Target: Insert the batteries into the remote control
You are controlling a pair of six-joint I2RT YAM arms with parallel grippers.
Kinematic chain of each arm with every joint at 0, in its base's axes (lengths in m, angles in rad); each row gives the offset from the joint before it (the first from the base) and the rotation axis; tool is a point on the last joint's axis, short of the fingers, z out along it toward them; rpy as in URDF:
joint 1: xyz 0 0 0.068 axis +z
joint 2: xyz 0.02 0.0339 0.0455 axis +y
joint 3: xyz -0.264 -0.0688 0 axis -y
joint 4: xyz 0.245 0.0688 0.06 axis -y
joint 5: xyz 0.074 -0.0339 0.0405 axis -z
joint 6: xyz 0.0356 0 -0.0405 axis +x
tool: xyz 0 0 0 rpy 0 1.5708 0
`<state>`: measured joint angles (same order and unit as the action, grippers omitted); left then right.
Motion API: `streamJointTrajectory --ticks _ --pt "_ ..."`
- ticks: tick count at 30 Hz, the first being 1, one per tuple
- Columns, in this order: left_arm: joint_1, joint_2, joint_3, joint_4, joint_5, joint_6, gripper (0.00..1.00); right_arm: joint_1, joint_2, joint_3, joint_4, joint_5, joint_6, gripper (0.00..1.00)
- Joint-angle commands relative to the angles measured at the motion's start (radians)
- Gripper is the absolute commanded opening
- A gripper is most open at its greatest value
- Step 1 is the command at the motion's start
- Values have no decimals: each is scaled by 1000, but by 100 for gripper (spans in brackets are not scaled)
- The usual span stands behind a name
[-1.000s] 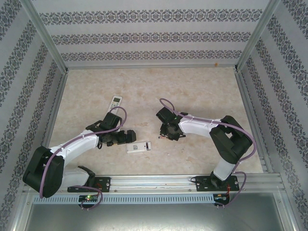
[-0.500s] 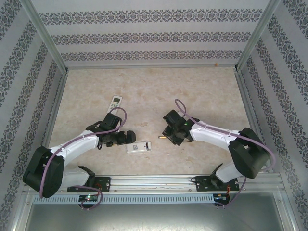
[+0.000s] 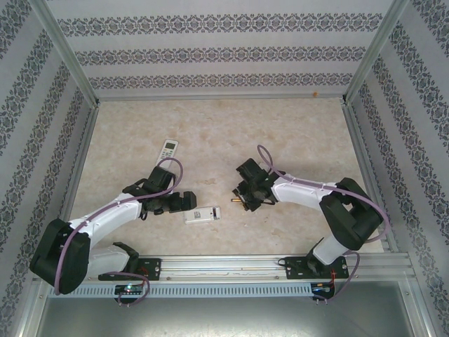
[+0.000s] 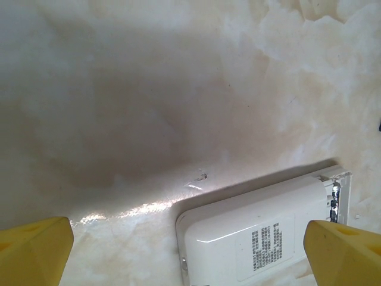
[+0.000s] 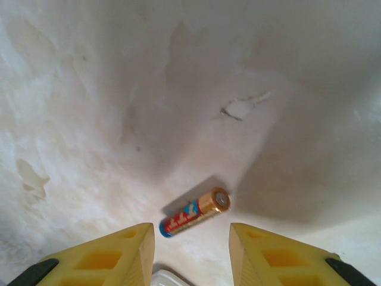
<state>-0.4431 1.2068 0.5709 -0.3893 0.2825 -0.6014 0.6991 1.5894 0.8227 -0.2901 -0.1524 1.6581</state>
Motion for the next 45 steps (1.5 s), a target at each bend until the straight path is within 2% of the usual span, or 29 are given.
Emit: streamJointTrajectory --ticks 1,9,16,22,24,30,33,37,45 --pt "4 -3 -4 7 -15 31 100 -18 28 -3 17 -13 25 39" --pt "3 2 -5 7 -22 32 100 -23 60 -4 16 -17 26 35" --pt "4 10 2 4 -24 37 100 -38 65 3 22 -12 -7 17" --pt "5 9 7 -1 -24 34 100 -46 2 48 36 29 -196 12" --pt "4 5 7 -5 -22 32 100 -38 -29 62 50 48 -304 12" --pt "4 -18 4 -9 -46 18 100 64 -92 121 1 103 -695 13" --pt "5 -65 -12 11 -70 -11 100 127 -79 146 -25 91 -823 13" --pt "7 -157 -40 43 -96 -43 100 167 -33 160 -37 29 -900 14" --pt "9 -240 -64 25 -126 -56 100 223 89 231 -129 51 -977 16"
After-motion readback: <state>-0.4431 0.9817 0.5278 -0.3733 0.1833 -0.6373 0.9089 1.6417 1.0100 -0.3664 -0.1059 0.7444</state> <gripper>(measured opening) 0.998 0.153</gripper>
